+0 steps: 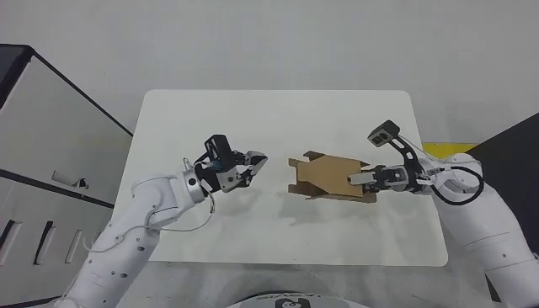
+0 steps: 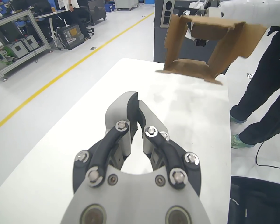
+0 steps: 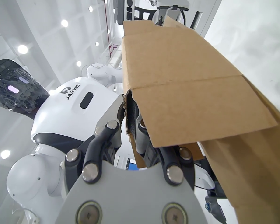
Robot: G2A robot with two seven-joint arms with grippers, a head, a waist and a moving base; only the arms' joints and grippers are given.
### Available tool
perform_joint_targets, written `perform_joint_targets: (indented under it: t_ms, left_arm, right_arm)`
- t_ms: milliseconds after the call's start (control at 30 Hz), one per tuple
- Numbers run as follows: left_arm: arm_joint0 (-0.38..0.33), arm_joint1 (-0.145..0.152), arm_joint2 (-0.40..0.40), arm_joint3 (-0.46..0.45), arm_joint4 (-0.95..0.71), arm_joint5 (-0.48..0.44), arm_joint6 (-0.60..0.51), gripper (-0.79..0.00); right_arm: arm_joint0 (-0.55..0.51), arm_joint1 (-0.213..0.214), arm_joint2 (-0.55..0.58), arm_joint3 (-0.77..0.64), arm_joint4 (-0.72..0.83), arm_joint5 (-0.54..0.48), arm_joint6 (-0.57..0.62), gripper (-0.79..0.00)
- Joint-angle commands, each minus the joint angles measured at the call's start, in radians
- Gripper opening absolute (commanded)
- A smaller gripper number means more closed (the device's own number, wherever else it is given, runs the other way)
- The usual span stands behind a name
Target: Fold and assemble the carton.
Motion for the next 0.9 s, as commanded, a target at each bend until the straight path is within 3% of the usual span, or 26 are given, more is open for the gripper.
perform_joint_targets:
  t_ms: [0, 367, 867]
  left_arm:
    - [0.001, 0.0, 0.008, 0.003, -0.002, -0.006, -0.005, -0.785]
    - [-0.054, -0.013, 0.111, 0.004, 0.013, -0.049, -0.008, -0.785]
    - [-0.123, -0.026, 0.18, 0.007, 0.018, -0.067, -0.019, -0.785]
  right_arm:
    - [-0.001, 0.0, -0.001, -0.001, 0.011, 0.0, 0.0, -0.785]
    - [0.018, 0.0, -0.021, 0.003, 0.025, 0.0, 0.0, -0.785]
    - [0.029, -0.004, -0.035, 0.03, 0.005, 0.0, 0.0, -0.785]
